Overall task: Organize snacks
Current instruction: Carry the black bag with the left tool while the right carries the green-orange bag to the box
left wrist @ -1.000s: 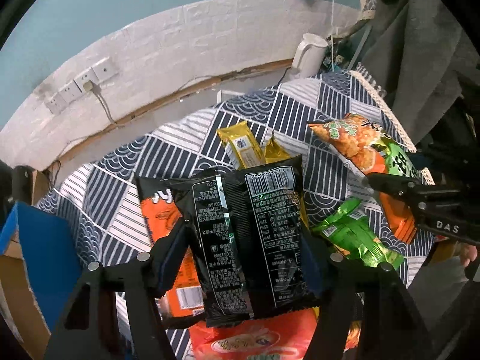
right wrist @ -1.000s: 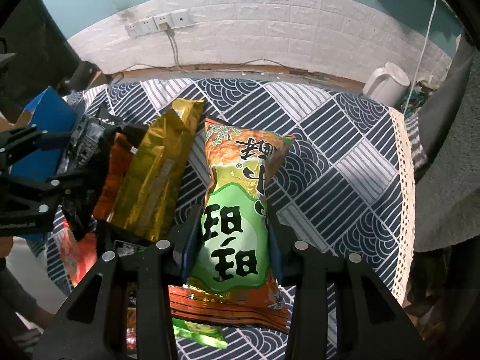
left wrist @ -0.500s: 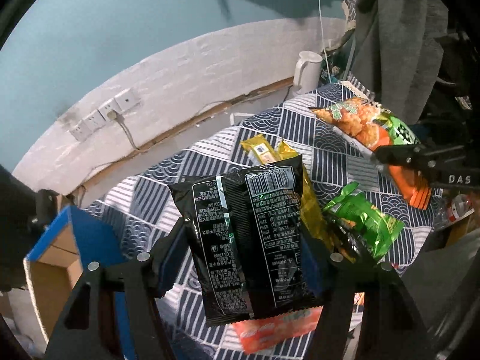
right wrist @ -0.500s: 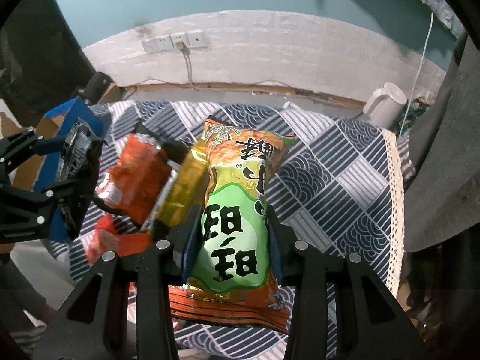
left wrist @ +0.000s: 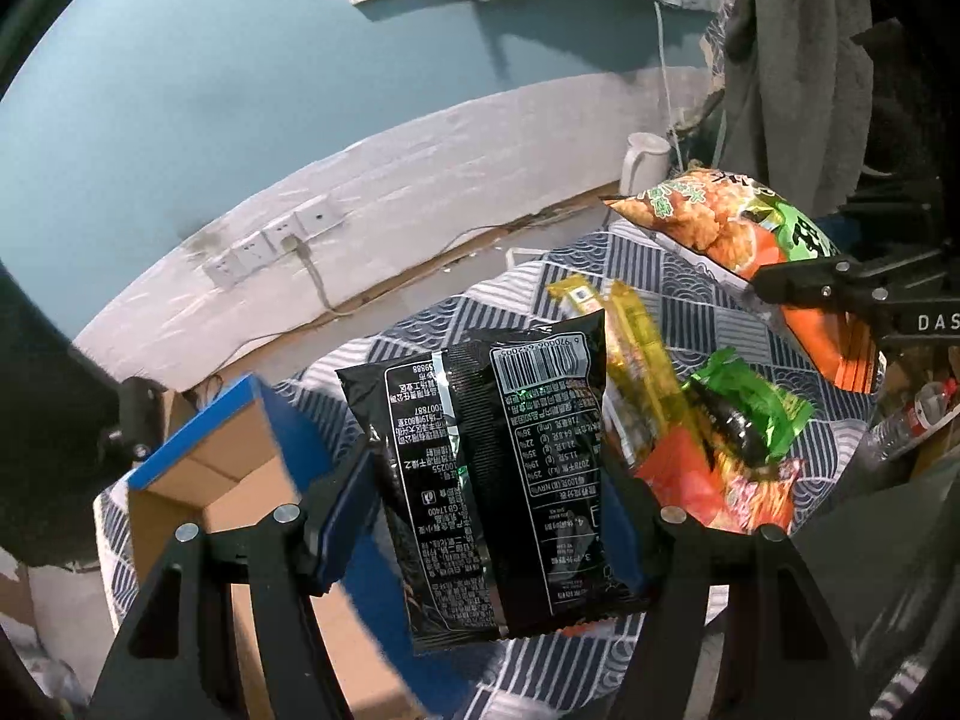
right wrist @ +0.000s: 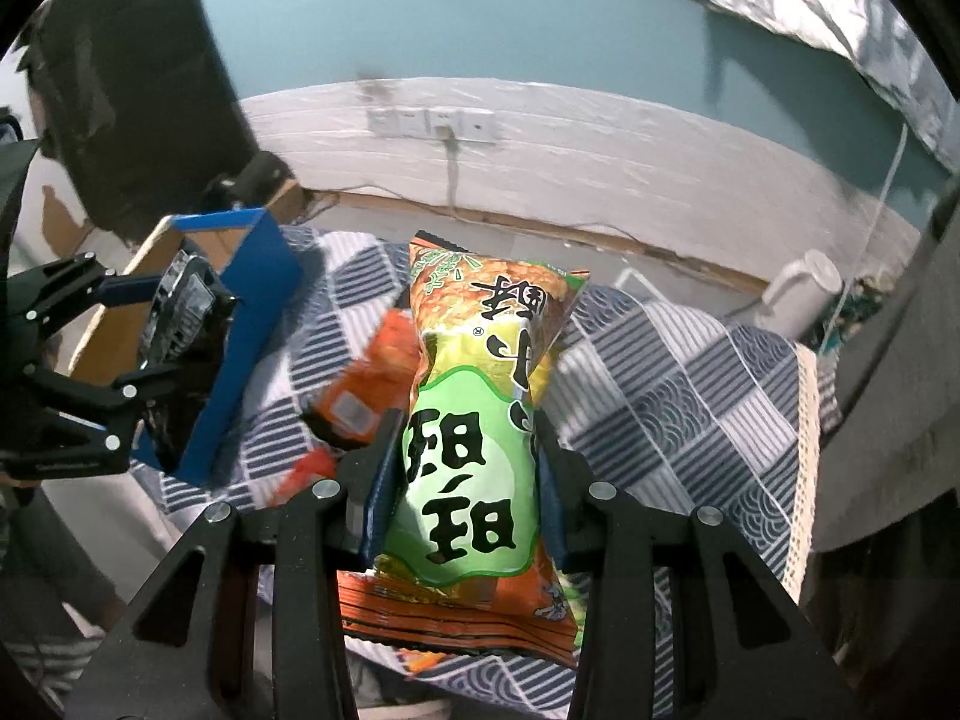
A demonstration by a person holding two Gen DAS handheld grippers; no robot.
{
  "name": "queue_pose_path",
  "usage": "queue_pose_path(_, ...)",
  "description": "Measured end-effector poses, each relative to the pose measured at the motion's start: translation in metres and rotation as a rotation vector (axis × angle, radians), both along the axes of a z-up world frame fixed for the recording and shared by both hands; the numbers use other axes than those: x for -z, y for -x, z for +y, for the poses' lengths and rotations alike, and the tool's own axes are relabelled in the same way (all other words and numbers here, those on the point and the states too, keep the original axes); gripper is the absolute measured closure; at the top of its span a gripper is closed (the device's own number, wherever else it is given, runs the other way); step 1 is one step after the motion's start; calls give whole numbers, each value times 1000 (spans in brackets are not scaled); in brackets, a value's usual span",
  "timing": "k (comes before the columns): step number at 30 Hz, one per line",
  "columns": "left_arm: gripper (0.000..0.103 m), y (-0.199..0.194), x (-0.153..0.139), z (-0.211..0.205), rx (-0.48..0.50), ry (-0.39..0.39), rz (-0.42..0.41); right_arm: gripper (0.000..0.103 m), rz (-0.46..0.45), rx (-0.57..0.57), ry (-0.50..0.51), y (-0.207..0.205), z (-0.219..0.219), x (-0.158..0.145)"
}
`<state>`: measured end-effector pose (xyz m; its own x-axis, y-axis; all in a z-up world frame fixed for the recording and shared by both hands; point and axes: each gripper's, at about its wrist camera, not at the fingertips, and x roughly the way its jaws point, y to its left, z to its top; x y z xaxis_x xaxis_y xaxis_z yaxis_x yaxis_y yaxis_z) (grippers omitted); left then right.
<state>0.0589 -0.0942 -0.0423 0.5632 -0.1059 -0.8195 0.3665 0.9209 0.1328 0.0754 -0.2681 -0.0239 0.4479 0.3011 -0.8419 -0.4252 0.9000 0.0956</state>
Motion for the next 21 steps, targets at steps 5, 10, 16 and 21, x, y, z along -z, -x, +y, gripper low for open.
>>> queue_pose_path(5,34,13,-5,31,-44,4,-8,64,-15,-66,-11,5,35,-11)
queue_pose_path(10,34,22,-8,62,-93,5,-21,64,-15,-123,-16,8,65,-14)
queue_pose_path(16,34,26,-7,96,-149,-2,-17,64,-3,-197,-29,7,107,-15)
queue_pose_path(21,34,29,3,126,-199,-9,-8,64,3,-268,-31,7,149,-13)
